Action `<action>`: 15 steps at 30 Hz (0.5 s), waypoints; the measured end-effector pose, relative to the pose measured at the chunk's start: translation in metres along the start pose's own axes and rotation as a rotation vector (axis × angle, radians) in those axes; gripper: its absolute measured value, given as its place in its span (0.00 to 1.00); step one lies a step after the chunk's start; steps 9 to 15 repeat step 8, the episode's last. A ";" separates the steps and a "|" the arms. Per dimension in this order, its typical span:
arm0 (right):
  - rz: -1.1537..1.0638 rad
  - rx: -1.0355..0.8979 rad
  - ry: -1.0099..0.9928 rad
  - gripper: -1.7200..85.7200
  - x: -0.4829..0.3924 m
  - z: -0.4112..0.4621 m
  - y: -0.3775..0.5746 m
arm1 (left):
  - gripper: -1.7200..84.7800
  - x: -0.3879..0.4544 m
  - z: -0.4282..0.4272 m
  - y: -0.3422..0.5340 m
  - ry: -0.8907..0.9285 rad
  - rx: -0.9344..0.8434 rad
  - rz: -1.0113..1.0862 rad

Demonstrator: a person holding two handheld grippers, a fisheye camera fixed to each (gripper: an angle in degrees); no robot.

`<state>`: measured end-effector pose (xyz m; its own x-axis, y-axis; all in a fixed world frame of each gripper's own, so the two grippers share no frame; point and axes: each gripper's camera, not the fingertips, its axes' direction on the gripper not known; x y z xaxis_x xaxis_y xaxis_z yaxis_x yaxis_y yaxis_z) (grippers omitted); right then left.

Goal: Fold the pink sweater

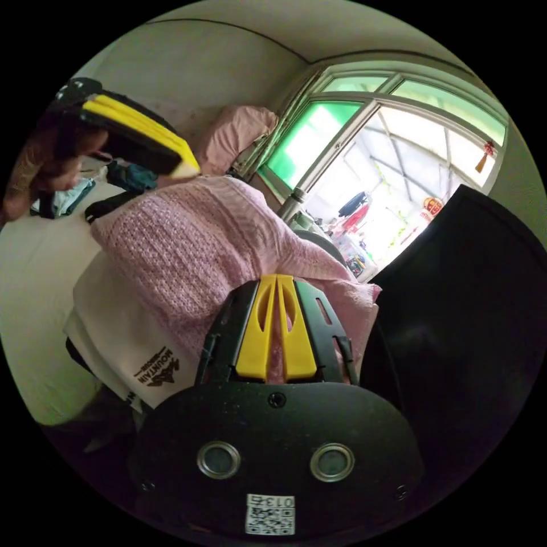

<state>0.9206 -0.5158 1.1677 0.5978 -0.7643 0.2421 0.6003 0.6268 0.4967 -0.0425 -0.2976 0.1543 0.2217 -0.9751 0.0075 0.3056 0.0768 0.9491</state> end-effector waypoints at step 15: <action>0.123 0.223 0.004 0.02 -0.019 -0.076 -0.024 | 0.02 -0.121 -0.057 0.193 0.082 -0.086 -0.460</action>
